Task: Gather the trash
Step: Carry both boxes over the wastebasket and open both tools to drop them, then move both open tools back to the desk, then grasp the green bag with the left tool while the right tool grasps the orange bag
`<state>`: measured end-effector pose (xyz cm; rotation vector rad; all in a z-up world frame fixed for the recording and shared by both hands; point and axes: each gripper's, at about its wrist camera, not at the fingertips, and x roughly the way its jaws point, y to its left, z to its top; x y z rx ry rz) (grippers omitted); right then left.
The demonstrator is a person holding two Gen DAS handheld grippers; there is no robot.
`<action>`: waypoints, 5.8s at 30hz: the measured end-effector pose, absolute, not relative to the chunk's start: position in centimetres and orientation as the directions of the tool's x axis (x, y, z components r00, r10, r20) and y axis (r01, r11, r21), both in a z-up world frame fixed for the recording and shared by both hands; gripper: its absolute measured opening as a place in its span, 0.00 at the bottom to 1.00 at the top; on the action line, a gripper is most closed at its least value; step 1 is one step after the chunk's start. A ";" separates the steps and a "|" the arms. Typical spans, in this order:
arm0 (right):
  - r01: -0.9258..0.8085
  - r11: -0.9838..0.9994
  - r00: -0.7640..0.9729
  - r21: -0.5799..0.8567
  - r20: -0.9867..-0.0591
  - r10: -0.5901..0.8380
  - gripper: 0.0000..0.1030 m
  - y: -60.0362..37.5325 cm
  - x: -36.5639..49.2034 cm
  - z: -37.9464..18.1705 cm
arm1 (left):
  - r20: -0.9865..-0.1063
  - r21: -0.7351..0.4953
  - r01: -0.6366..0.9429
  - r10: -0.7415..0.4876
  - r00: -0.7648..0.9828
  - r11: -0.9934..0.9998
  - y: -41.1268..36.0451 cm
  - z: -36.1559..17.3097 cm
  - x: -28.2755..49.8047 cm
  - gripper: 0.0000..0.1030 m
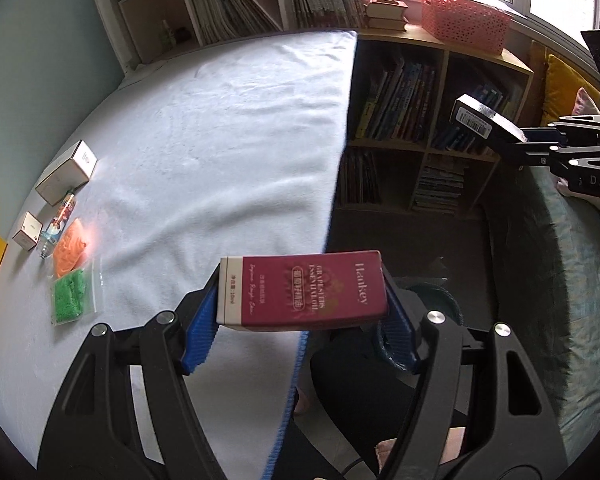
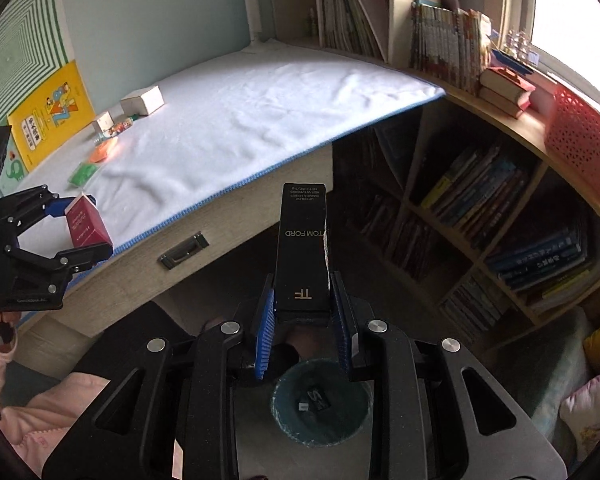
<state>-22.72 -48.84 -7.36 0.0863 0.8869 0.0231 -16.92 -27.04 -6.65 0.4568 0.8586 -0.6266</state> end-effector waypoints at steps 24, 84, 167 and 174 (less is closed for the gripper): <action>0.196 0.965 0.542 0.175 -0.839 0.042 0.26 -55.0 -33.8 -14.9 | -0.874 0.134 0.847 -0.342 0.346 0.514 -38.8 -12.5 -24.8 0.66; 0.226 0.931 0.475 0.288 -0.867 0.153 0.68 -55.3 -32.5 -20.7 | -0.937 0.061 0.900 -0.286 0.201 0.431 -41.2 -19.4 -25.3 0.92; -0.927 0.366 0.264 -0.077 -0.829 0.494 0.52 -14.7 5.6 -8.3 | -0.918 -0.026 0.454 -0.201 0.342 0.891 -8.3 -8.9 -2.3 0.66; -0.898 0.438 0.286 -0.040 -0.810 0.512 0.39 -16.1 5.3 -7.6 | -0.910 -0.029 0.460 -0.214 0.354 0.888 -6.9 -8.6 -2.9 0.39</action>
